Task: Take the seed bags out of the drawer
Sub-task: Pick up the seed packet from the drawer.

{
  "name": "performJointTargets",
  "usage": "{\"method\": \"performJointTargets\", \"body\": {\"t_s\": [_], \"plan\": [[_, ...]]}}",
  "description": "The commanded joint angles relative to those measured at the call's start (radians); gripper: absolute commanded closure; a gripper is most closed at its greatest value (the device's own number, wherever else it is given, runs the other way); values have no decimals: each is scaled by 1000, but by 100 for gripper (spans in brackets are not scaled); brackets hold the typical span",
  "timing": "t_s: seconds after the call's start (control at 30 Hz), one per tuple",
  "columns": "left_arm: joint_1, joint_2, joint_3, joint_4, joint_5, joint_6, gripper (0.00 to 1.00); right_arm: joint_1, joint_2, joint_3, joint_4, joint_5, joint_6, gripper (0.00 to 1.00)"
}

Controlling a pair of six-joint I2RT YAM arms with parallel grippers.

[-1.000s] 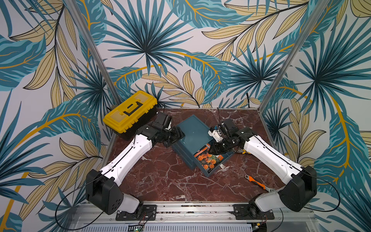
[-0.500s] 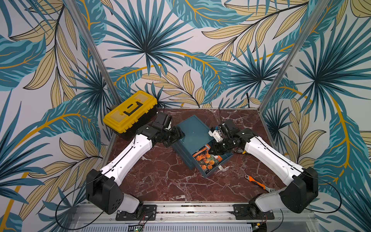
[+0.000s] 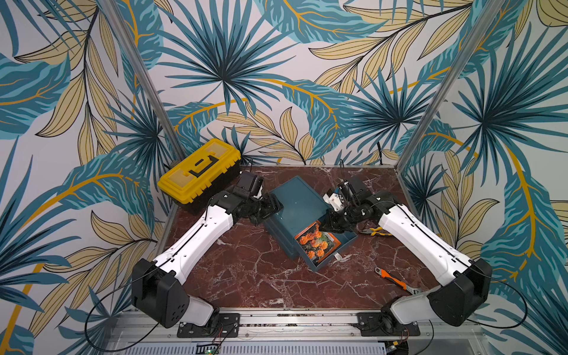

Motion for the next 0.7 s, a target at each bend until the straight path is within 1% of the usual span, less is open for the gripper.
{"method": "performJointTargets", "body": {"t_s": [0.0, 0.27, 0.5, 0.67], "plan": [[-12, 10, 13, 4, -3, 16, 32, -5, 25, 33, -88, -61, 72, 100], [-18, 6, 4, 18, -13, 10, 32, -29, 31, 73, -171, -146, 145, 100], [-20, 6, 5, 25, -15, 4, 32, -70, 16, 108, -232, -139, 149, 100], [-21, 5, 4, 28, -21, 4, 32, -110, -6, 93, -235, -164, 160, 100]]}}
